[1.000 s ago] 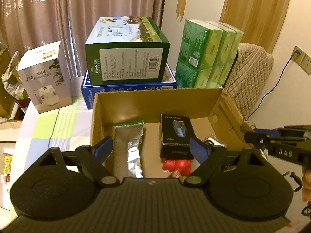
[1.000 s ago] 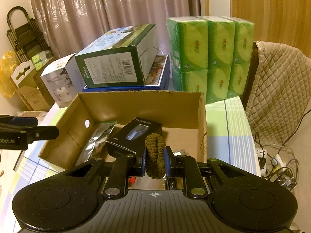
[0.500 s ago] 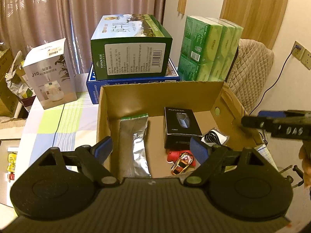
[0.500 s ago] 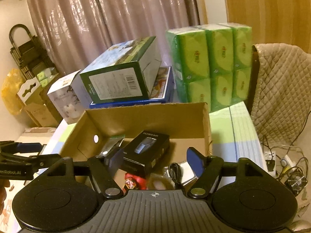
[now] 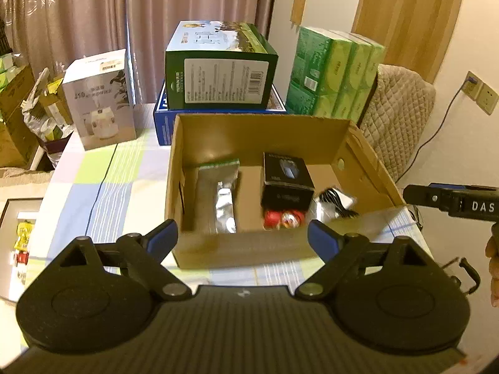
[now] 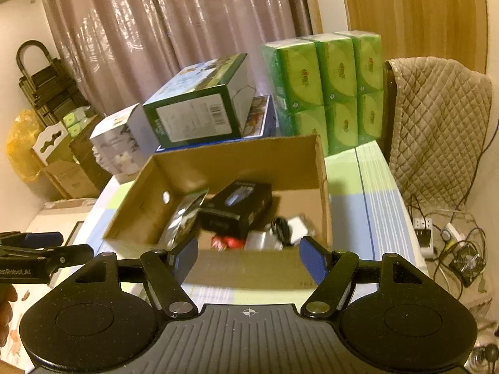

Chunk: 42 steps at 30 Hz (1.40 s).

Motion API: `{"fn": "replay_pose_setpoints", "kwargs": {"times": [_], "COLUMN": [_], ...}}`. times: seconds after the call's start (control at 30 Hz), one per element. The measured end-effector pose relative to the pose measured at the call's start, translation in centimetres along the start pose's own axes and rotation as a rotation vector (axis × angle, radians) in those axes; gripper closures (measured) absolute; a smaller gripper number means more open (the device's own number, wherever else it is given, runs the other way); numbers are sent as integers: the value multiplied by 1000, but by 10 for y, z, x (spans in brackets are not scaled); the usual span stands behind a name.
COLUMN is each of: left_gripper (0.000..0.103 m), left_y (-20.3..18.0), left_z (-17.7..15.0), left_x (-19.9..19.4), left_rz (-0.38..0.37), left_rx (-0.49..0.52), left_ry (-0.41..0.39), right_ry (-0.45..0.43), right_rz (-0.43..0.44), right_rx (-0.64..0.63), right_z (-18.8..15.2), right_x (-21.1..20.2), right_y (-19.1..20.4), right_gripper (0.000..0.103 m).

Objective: Organize objects
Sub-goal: 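Move both tools back toward the cotton swab bag and night light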

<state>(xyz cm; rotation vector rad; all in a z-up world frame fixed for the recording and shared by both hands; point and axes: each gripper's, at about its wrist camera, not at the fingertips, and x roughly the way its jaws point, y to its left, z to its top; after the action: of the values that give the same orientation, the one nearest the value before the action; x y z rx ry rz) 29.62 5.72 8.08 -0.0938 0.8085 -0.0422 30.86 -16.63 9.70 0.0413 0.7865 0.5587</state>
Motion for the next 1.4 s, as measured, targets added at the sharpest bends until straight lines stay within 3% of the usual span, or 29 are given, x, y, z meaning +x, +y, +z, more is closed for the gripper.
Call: {"fn": "replay_pose_setpoints", "kwargs": {"times": [0.63, 0.73, 1.07, 1.4], "left_gripper": [6, 1, 1, 1], "left_y": [-13, -10, -5, 2], "left_z": [-72, -83, -131, -159], "left_x": [-93, -102, -124, -122], "left_rz": [18, 31, 128, 124], "left_rx": [-21, -36, -6, -67], "left_ry": [-6, -12, -26, 29], "right_ry": [-9, 2, 30, 68], "right_rz": [20, 18, -27, -11], "right_rx": [36, 45, 33, 11], "right_z": [-86, -100, -142, -166], "right_x": [-95, -100, -108, -105], "right_y": [27, 28, 20, 21], "right_gripper": [33, 33, 33, 33]}}
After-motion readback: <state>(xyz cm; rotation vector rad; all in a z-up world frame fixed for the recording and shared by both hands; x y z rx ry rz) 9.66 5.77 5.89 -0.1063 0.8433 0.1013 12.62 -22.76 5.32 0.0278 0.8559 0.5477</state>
